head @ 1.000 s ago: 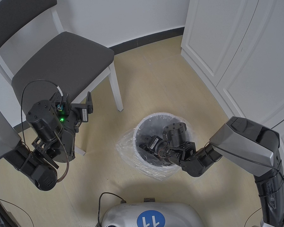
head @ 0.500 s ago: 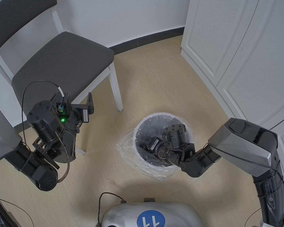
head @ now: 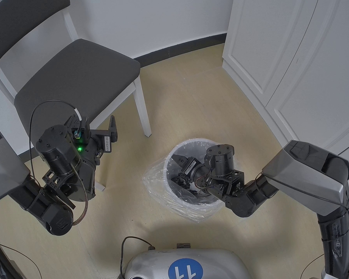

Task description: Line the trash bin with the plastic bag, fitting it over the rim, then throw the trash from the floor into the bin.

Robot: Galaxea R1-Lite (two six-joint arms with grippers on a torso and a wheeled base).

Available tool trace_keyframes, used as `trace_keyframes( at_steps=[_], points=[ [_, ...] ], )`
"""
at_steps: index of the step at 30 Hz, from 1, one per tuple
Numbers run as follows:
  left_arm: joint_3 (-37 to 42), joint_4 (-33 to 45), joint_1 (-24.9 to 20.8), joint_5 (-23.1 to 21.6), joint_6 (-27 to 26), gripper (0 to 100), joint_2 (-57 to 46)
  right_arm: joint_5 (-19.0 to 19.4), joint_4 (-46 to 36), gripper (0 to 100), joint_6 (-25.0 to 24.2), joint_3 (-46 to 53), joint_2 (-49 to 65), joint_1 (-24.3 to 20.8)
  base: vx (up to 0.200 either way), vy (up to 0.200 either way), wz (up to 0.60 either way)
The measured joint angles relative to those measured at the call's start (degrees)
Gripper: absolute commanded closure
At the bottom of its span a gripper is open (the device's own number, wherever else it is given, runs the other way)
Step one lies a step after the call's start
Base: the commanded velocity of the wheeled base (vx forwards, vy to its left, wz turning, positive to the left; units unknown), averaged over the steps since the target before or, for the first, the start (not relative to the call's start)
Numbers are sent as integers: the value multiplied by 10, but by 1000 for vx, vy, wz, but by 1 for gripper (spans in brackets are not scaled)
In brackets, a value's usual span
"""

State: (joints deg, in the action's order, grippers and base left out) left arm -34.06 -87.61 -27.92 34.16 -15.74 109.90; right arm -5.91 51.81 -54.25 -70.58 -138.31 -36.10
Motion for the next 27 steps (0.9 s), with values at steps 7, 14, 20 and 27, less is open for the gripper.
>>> trace_keyframes(
  at_steps=[7, 14, 20, 27],
  points=[
    [-3, 0, -4, 0, 0, 0, 9, 2, 7, 0, -1, -4, -23, -7, 0, 0, 0],
    [-4, 0, -4, 0, 0, 0, 13, 2, 9, 0, -1, 0, -31, -16, 0, 0, 0],
    [-4, 0, -4, 0, 0, 0, 13, 4, 3, 0, 0, -18, -52, -6, 0, 0, 0],
    [-3, -1, -4, 0, 0, 0, 14, 5, 2, 0, 1, -41, -76, 9, 0, 0, 0]
  ],
)
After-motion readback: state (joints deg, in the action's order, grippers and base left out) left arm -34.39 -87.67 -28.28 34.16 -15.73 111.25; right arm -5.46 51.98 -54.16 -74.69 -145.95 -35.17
